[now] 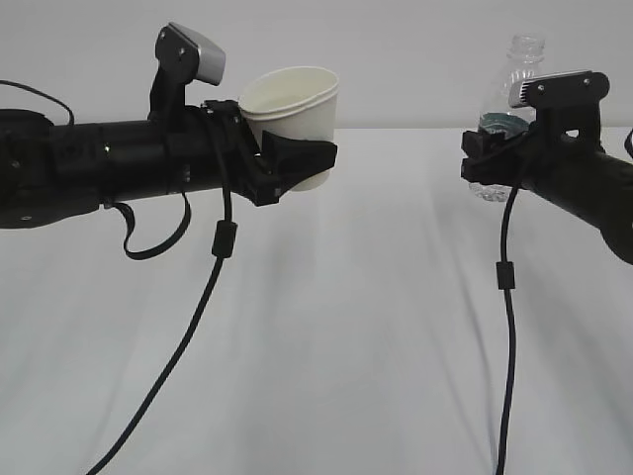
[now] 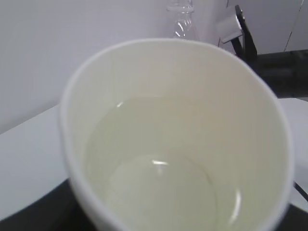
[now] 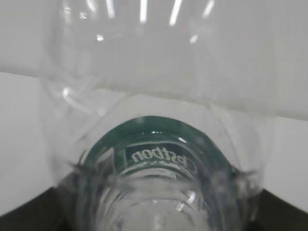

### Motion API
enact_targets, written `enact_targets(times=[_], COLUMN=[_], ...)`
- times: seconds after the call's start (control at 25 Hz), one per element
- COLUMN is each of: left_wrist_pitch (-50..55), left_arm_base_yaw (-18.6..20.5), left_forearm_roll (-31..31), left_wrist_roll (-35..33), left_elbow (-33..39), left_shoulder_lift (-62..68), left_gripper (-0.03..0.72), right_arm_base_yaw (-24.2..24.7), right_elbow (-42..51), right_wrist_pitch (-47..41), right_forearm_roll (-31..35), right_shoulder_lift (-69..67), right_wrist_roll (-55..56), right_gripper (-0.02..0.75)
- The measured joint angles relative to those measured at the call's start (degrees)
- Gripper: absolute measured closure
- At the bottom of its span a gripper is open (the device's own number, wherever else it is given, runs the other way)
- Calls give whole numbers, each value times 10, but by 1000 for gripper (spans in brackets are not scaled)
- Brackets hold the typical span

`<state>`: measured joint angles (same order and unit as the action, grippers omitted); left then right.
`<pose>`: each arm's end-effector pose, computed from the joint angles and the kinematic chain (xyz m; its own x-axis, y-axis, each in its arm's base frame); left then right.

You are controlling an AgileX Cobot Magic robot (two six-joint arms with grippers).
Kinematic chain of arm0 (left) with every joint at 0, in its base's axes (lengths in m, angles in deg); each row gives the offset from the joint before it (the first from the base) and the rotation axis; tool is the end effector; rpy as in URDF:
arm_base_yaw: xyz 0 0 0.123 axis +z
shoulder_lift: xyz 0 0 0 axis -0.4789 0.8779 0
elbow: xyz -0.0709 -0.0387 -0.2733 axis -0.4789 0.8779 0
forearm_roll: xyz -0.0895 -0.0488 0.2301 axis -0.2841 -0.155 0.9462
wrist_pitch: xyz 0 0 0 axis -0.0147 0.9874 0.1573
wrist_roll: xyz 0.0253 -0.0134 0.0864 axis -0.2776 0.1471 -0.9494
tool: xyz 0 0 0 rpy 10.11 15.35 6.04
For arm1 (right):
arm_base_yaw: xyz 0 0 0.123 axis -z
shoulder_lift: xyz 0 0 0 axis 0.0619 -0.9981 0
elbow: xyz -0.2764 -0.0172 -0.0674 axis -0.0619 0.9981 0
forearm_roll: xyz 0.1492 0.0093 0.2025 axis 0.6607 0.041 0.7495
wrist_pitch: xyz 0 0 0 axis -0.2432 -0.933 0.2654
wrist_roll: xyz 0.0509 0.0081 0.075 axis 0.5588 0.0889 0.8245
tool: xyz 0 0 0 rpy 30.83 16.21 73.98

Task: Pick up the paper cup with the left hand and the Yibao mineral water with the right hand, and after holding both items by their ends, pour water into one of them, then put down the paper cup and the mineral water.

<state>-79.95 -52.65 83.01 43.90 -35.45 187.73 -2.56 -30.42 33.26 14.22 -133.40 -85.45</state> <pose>0.3305 -0.2066 0.2129 -0.1478 0.0902 -0.9849 0.8651 0.4945 -0.0845 0.3896 0.0515 0.1577 -0.2213 -0.0963 -0.9704 -0.2263 0.9730 -0.0450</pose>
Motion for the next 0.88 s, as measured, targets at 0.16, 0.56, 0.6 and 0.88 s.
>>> enact_targets(times=[0.16,0.56,0.6,0.88], left_wrist_pitch=[-1,-1,-1,-6], left_arm_base_yaw=[0,0,0,0], left_forearm_roll=[0,1,1,1], left_wrist_roll=[0,0,0,0], left_elbow=[0,0,0,0], left_shoulder_lift=[0,0,0,0], left_gripper=[219,239,239,239], right_arm_base_yaw=[0,0,0,0], right_elbow=[0,0,0,-4], right_wrist_pitch=[16,65,68,75], right_forearm_roll=[1,2,3,3], right_shoulder_lift=[-16,-64,-68,-93], right_wrist_roll=[-8,-9,-9,-24], right_gripper=[295,297,297,297])
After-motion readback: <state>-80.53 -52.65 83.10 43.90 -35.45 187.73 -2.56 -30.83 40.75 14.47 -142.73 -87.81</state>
